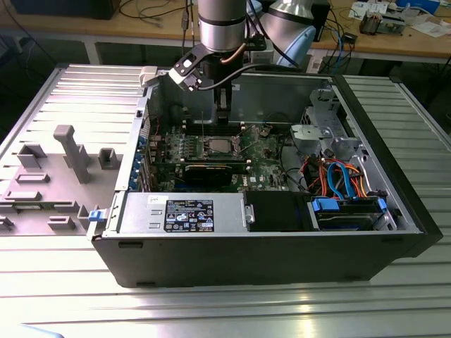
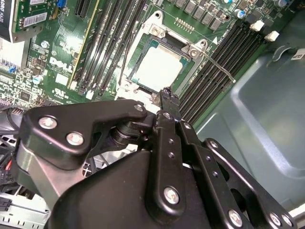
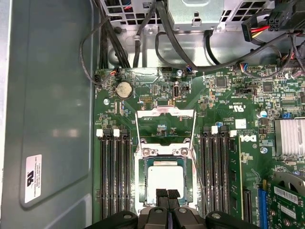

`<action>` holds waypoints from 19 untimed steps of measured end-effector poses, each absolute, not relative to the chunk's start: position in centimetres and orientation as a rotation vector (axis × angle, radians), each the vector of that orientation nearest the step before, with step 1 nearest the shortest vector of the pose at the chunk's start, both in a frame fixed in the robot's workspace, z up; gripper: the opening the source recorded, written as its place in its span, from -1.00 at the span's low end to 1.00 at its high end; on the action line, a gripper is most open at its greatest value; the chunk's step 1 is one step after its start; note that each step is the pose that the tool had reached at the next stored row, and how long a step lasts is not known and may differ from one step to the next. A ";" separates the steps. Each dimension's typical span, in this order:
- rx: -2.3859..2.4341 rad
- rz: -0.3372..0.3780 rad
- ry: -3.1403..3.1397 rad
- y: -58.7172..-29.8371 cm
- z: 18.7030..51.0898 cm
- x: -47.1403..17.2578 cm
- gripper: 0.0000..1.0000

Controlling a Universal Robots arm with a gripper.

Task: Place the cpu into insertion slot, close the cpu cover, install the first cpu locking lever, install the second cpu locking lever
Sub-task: 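Close the cpu cover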

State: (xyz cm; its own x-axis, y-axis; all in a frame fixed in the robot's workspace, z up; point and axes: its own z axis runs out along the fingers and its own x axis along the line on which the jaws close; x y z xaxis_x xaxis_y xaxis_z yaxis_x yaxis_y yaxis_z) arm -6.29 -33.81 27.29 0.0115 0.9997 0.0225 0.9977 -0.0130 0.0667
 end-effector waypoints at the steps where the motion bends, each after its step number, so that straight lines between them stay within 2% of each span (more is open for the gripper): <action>1: 2.212 0.098 2.185 -33.8 27.3 -6.3 -0.79; 12: 2.212 0.095 2.186 -33.8 27.3 -5.8 -0.79; 19: 2.223 0.063 2.196 -33.8 27.3 -5.0 -0.79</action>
State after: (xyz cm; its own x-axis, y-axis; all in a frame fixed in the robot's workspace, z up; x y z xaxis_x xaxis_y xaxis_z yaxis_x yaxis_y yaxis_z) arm -5.01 -33.79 27.28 0.0122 0.9998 0.0174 0.9991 -0.0129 0.0398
